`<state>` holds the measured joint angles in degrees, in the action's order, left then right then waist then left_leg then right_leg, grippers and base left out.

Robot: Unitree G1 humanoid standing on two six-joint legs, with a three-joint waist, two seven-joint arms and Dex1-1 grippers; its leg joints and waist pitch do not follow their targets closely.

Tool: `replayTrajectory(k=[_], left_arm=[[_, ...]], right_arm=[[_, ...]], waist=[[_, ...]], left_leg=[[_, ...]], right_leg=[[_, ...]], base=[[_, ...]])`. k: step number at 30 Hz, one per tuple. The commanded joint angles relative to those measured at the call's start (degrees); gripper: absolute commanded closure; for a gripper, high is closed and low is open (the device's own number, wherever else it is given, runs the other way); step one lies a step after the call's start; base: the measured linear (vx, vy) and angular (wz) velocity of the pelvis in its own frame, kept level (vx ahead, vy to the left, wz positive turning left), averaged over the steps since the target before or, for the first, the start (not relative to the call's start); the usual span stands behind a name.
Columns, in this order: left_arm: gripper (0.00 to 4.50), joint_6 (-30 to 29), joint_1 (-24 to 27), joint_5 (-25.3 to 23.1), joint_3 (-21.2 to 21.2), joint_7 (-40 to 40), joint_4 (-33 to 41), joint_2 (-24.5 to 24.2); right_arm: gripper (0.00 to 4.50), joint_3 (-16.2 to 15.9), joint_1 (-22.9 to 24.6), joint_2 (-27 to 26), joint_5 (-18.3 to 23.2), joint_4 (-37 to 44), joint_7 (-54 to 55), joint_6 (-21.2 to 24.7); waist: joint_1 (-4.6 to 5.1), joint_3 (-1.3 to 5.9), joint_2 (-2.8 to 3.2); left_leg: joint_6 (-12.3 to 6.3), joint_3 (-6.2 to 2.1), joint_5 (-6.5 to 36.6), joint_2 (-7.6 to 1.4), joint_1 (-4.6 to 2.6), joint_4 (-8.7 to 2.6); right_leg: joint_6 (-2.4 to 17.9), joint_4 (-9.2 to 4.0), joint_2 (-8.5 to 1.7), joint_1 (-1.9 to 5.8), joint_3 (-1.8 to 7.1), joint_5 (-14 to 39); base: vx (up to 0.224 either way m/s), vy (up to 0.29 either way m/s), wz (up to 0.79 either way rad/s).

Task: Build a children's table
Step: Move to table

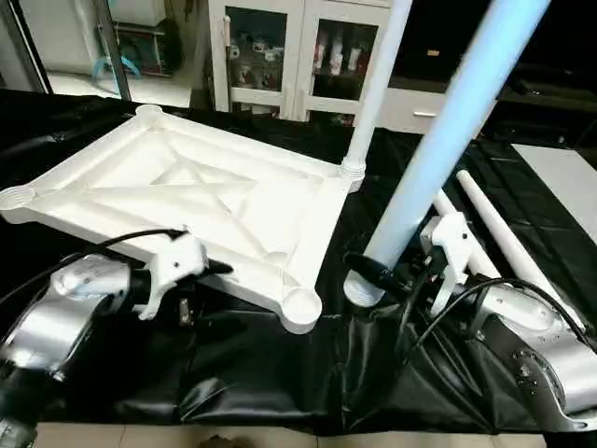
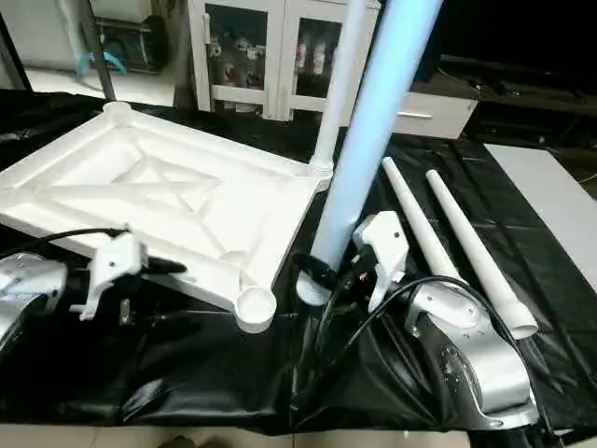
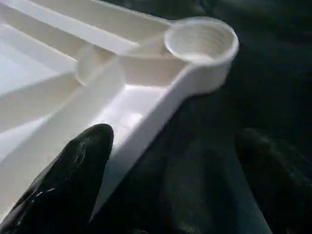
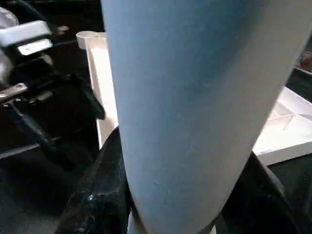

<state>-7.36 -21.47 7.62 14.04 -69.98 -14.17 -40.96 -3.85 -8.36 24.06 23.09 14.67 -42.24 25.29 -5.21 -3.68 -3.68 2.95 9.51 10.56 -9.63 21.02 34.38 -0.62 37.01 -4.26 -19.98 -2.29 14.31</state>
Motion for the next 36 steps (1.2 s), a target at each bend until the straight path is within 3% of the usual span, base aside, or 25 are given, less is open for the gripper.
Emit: replayTrajectory(k=[1, 2, 4, 5, 7, 9, 10, 12, 13, 14, 17, 20, 21, 24, 29, 36], left_arm=[[0.03, 3.08, -3.95, -2.41, 1.91, -0.73, -4.50, 2.35], [0.03, 3.34, -4.28, -2.58, 2.04, -0.80, -4.97, 2.51], [0.03, 4.84, -6.41, -3.41, 2.81, -1.23, -7.95, 3.65], [0.29, 5.73, -7.72, -3.59, 3.30, -1.93, -9.92, 4.12], [0.40, 7.52, -10.33, -4.00, 3.91, -2.91, -13.49, 5.17], [0.50, 8.39, -11.63, -4.21, 4.13, -3.61, -15.30, 5.66], [0.76, 9.99, -13.64, -5.11, 4.78, -5.19, -18.17, 6.25], [0.82, 10.64, -14.70, -5.82, 5.61, -7.28, -19.86, 6.30], [0.87, 11.42, -15.56, -6.53, 6.52, -9.26, -21.23, 6.00], [0.96, 11.49, -15.64, -6.58, 6.59, -9.41, -21.34, 5.97], [1.25, 12.00, -16.79, -6.69, 7.01, -11.10, -22.63, 5.80], [1.49, 11.61, -17.22, -6.46, 7.19, -12.23, -22.92, 5.79], [1.49, 12.35, -18.06, -6.58, 7.19, -13.03, -24.49, 6.14], [1.74, 13.55, -19.34, -6.79, 6.76, -13.22, -26.86, 7.09], [2.24, 14.61, -20.07, -7.97, 7.13, -12.93, -28.57, 8.01], [2.73, 15.61, -20.73, -9.37, 7.92, -12.39, -29.66, 8.76]], right_arm=[[2.64, 0.06, -0.25, 1.10, 0.18, 1.37, -0.46, 0.16], [2.64, 0.01, -0.24, 1.14, 0.24, 1.42, -0.52, 0.24], [2.64, -0.50, 0.14, 1.63, 0.18, 1.91, -0.94, 0.27], [2.64, -0.84, 0.29, 2.10, 0.28, 2.12, -1.24, 0.20], [2.64, -1.28, 0.73, 2.87, 0.29, 2.65, -2.03, 0.19], [2.64, -1.19, 0.90, 2.98, 0.22, 2.77, -2.33, 0.29], [2.64, -0.92, 1.29, 3.15, -0.19, 2.86, -2.40, 0.26], [2.64, -0.82, 1.65, 3.37, -0.40, 2.95, -2.40, 0.15], [2.64, -1.03, 1.96, 3.72, -0.52, 3.17, -2.41, -0.01], [2.64, -1.05, 1.98, 3.74, -0.53, 3.18, -2.41, -0.02], [2.64, -1.26, 2.44, 4.27, -0.69, 3.43, -2.54, -0.25], [2.64, -1.43, 2.71, 4.45, -0.82, 3.46, -2.70, -0.43], [2.64, -1.59, 2.82, 4.44, -0.97, 3.49, -2.80, -0.50], [2.64, -2.03, 2.87, 4.30, -1.24, 3.48, -2.69, -0.61], [2.64, -3.09, 2.95, 4.48, -1.84, 3.41, -2.79, -1.00], [2.64, -3.47, 3.16, 4.53, -2.25, 3.35, -2.65, -1.30]], waist=[[0.12, 2.62, 1.18], [-0.05, 2.75, 1.02], [0.00, 2.77, 0.84], [-0.12, 2.95, 0.91], [-0.20, 3.09, 1.15], [-0.19, 3.15, 0.86], [-0.42, 3.36, 1.16], [-0.50, 3.44, 0.81], [-0.65, 3.59, 1.56], [-0.50, 3.73, 1.11], [-0.43, 3.90, 1.14], [-0.39, 3.61, 1.26], [-0.54, 3.45, 1.90], [-0.65, 3.27, 1.57], [-1.20, 3.23, 1.67], [-1.38, 3.30, 1.70]], left_leg=[[4.74, -1.49, 21.18, -3.56, -1.84, -5.82], [4.75, -1.37, 20.58, -3.68, -1.93, -5.71], [4.31, -1.33, 18.77, -3.60, -1.43, -5.79], [3.96, -1.24, 17.44, -3.64, -1.49, -5.62], [3.41, -1.12, 15.74, -3.62, -1.36, -5.38], [3.07, -1.00, 14.99, -3.64, -1.32, -5.25], [2.29, -0.90, 12.28, -3.62, -1.23, -4.97], [1.68, -0.77, 10.08, -3.60, -1.16, -4.82], [1.39, -0.85, 8.69, -3.58, -1.10, -4.69], [0.89, -0.72, 7.28, -3.56, -1.10, -4.49], [-0.77, -0.60, 4.97, -3.56, -0.90, -4.15], [-0.97, -0.55, 6.90, -3.74, -0.96, -4.37], [-0.38, -0.62, 8.65, -3.75, -1.02, -4.49], [1.03, -0.57, 11.77, -3.86, -1.21, -4.78], [2.14, -0.65, 12.77, -4.05, -1.23, -4.96], [1.84, -0.68, 11.74, -4.01, -1.15, -4.93]], right_leg=[[9.24, -5.43, -4.61, -0.23, 2.48, 15.14], [9.32, -5.38, -4.76, -0.35, 2.51, 13.93], [9.29, -5.22, -4.67, 0.01, 2.45, 12.01], [9.44, -5.09, -4.77, 0.01, 2.48, 10.00], [9.90, -4.84, -4.85, 0.14, 2.50, 7.89], [10.28, -4.82, -4.82, 0.22, 2.50, 6.72], [11.21, -4.55, -4.91, 0.39, 2.54, 3.03], [11.89, -4.27, -4.69, 0.56, 2.47, -0.27], [12.29, -3.96, -4.70, 0.66, 2.42, -2.45], [12.77, -3.73, -4.47, 0.69, 2.36, -5.39], [14.15, -3.26, -4.44, 0.71, 2.29, -9.95], [14.99, -3.46, -4.46, 0.51, 2.21, -8.03], [15.09, -3.61, -4.63, 0.45, 2.25, -5.88], [14.94, -3.97, -4.63, 0.39, 2.32, -2.48], [14.13, -4.14, -4.93, 0.34, 2.42, -0.69], [14.00, -3.98, -4.84, 0.34, 2.38, -2.95]], base=[[0.000, 0.000, 0.00], [0.000, 0.000, 0.00], [0.000, 0.000, 0.00], [0.000, 0.000, 0.00], [0.000, 0.000, 0.00], [0.000, 0.000, 0.00], [0.000, 0.000, 0.00], [0.000, 0.000, 0.00], [0.000, 0.000, 0.00], [0.000, 0.000, 0.00], [0.000, 0.000, 0.00], [0.000, 0.000, 0.00], [0.000, 0.000, 0.00], [0.000, 0.000, 0.00], [0.000, 0.000, 0.00], [0.000, 0.000, 0.00]])
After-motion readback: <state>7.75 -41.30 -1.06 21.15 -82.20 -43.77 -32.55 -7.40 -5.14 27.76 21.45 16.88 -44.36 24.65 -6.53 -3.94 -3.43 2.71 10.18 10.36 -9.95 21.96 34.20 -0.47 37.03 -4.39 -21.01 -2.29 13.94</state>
